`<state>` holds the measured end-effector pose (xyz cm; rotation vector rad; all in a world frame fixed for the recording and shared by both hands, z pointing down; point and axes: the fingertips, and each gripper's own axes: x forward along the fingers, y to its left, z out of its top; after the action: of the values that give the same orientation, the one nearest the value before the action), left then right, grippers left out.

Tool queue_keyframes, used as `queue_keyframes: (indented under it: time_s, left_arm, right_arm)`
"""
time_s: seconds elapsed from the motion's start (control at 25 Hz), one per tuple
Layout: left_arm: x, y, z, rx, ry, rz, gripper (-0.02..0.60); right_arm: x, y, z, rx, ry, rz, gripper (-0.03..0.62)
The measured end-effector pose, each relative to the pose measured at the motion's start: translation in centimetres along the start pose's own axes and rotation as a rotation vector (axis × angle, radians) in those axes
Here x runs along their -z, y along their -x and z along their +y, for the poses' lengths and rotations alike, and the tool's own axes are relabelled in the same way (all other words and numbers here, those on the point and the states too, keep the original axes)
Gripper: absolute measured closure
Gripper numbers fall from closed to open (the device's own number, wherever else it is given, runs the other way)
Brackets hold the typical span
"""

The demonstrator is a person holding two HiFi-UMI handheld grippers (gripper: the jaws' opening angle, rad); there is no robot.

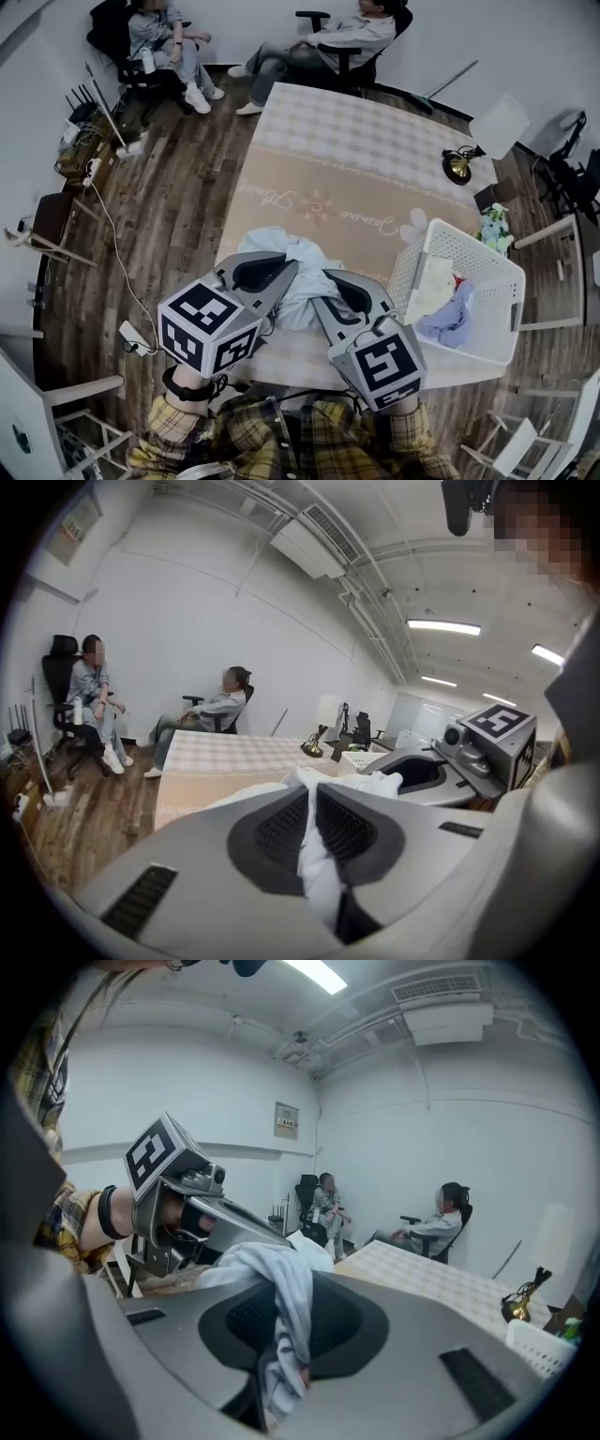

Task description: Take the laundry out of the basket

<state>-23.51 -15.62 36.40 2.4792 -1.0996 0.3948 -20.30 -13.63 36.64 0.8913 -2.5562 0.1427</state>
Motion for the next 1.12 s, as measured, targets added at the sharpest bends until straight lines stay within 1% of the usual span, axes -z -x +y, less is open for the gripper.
queue_keyframes:
  time_s: [0.12,0.28,0.4,0.52,0.64,0.76,0.88,0.96,1.08,1.12]
  left_arm:
    - [2.9,-1.5,0.7,0.003,0.016,0.042,0.541]
    - [7.4,-3.7,1.1,0.011,0.054,0.112,0.540]
    - [11.0,-4.9,1.8,0.007,0.092,0.160,0.533]
    - [14.3,-5.8,2.4,-0.006,0.113,0.208,0.511]
    - [16.8,-6.4,2.7,-0.023,0.161,0.225,0.496]
    - [17.9,-6.7,2.9,-0.045,0.197,0.210,0.467]
    - [18.1,-6.8,3.1,-0.051,0.202,0.200,0.443]
    - [18.0,-6.7,3.1,-0.052,0.203,0.197,0.424]
    - [17.6,-6.2,3.3,-0.063,0.200,0.192,0.358]
    - [17.3,-5.9,3.3,-0.066,0.196,0.186,0.356]
  right_arm:
    - [3.2,-1.3,0.0,-0.006,-0.049,0.029,0.500]
    - [8.1,-2.5,0.0,-0.035,-0.118,0.130,0.499]
    - [11.8,-3.6,0.4,-0.042,-0.143,0.210,0.496]
    - [14.9,-4.7,1.1,-0.044,-0.158,0.275,0.491]
    - [17.7,-5.4,1.7,-0.049,-0.187,0.329,0.483]
    - [19.1,-5.6,1.5,-0.056,-0.235,0.336,0.469]
    - [19.7,-5.5,1.4,-0.059,-0.248,0.345,0.453]
    - [19.8,-5.2,1.4,-0.057,-0.250,0.345,0.437]
    - [19.4,-4.3,1.6,-0.064,-0.228,0.341,0.397]
    - [19.2,-3.9,1.8,-0.073,-0.223,0.339,0.379]
